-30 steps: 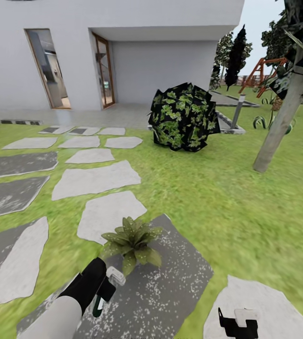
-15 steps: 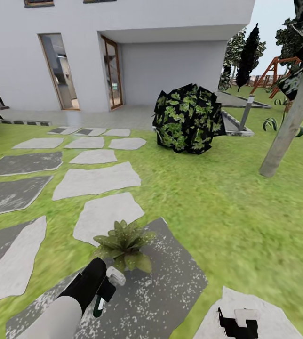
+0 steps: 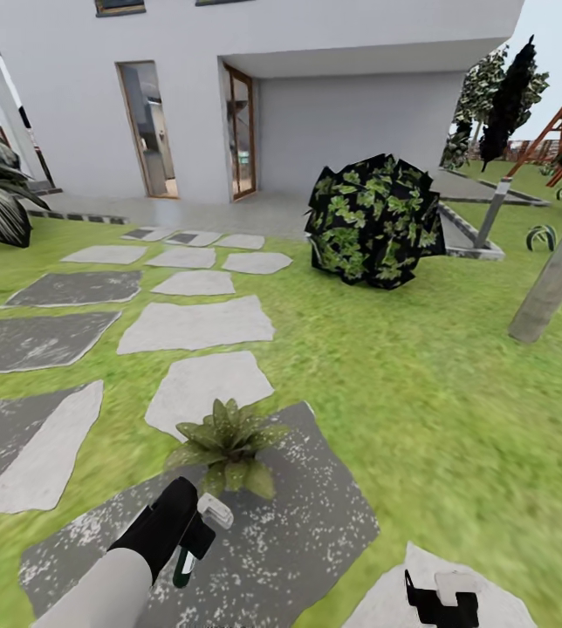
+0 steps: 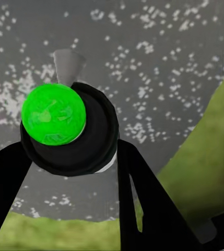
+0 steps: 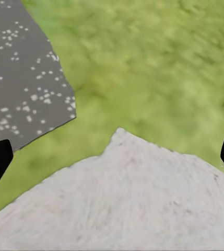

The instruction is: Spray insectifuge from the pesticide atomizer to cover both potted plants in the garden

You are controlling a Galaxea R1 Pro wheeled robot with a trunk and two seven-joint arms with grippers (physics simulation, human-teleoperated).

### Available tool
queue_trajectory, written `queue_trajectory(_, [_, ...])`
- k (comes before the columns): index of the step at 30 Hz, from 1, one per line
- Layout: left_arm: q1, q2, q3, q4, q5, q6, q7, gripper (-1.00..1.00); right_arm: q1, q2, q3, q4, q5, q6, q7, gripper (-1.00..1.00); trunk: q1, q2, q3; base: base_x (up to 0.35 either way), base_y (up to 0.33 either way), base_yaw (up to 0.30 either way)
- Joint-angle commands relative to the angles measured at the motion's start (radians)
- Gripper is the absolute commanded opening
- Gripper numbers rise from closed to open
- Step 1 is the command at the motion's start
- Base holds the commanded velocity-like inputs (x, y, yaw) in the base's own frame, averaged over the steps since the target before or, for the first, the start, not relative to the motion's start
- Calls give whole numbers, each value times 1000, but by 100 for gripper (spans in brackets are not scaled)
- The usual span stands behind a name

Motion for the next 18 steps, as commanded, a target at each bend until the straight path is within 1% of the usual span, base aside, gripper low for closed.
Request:
queue_trajectory(1, [-1,-1,4,-1,-10,2,-9,-100,0,0,9,0,-9,-2,-2,100,0,0,-1,56,-273,82])
queue_trajectory(11, [-1,-1,4,-1,-10,2,-9,-100,0,0,9,0,-9,-2,-2,100,0,0,-1,97,-273,16])
queue_trajectory(14, [0,-1,4,-1,-9,2,-9,-100,0,0,9,0,-9,-2,-2,100,0,0,-1,18,-273,191])
queue_trajectory(18, [-1,-1,4,-1,-10,2,-9,-100,0,0,9,0,-9,-2,-2,100,0,0,-1,2,-273,266])
